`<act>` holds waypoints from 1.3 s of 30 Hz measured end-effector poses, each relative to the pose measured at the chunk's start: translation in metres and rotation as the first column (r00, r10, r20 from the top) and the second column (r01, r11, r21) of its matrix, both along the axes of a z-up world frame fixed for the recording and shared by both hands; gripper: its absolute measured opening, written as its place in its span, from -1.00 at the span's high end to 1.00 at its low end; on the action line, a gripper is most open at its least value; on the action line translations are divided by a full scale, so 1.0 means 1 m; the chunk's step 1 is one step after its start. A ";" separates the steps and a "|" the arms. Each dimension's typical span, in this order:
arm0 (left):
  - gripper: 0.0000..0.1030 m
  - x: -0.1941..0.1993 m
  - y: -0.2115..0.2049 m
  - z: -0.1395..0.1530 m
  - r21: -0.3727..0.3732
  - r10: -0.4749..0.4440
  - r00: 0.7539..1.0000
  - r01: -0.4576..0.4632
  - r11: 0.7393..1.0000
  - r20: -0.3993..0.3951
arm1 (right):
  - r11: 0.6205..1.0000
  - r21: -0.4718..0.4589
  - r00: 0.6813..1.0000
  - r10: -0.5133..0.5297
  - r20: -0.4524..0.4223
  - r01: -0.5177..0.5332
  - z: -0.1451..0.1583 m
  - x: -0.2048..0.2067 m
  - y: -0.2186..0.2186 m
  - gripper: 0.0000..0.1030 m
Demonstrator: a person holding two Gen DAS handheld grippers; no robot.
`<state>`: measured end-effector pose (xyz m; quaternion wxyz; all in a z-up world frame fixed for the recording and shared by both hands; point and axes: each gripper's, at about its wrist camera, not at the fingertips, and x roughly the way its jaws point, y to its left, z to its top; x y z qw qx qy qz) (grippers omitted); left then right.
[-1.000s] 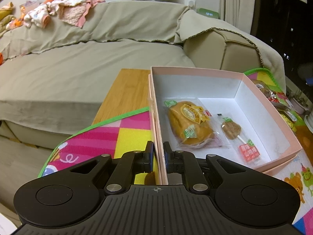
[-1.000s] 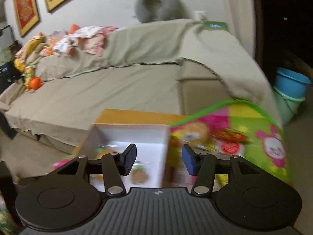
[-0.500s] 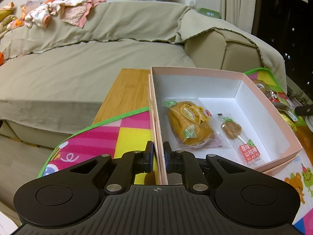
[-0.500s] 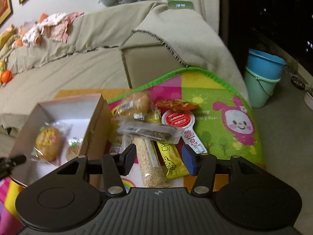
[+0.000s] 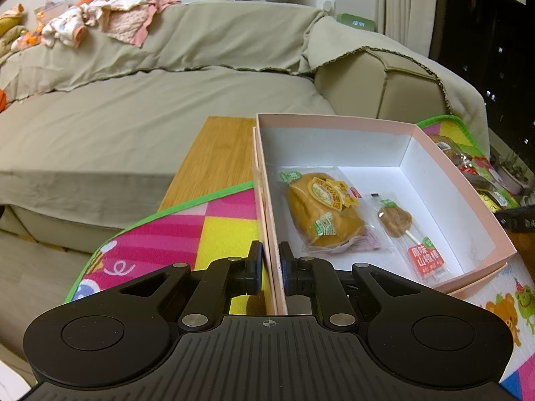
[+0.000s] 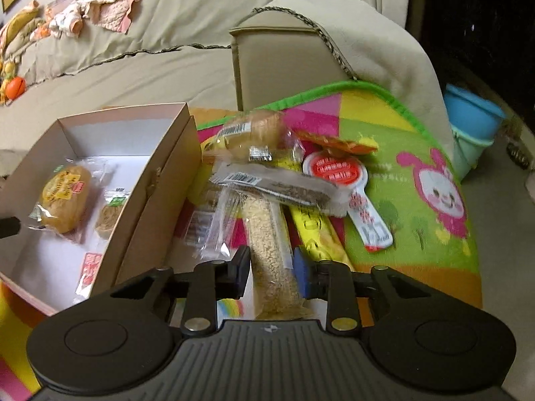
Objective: Organize objects
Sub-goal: 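Carry the lollipop pack into the box and release it beside the bun, then grasp the long grain bar with the right tool, then lower the grain bar into the box beside the lollipop and release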
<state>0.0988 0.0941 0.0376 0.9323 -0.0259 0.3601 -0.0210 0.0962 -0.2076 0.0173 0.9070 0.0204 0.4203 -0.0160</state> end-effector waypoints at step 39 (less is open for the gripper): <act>0.75 -0.002 0.000 0.002 -0.013 -0.009 1.000 0.009 1.000 0.008 | 0.991 0.017 0.984 0.129 0.121 -0.132 0.111 -0.119 0.046 0.45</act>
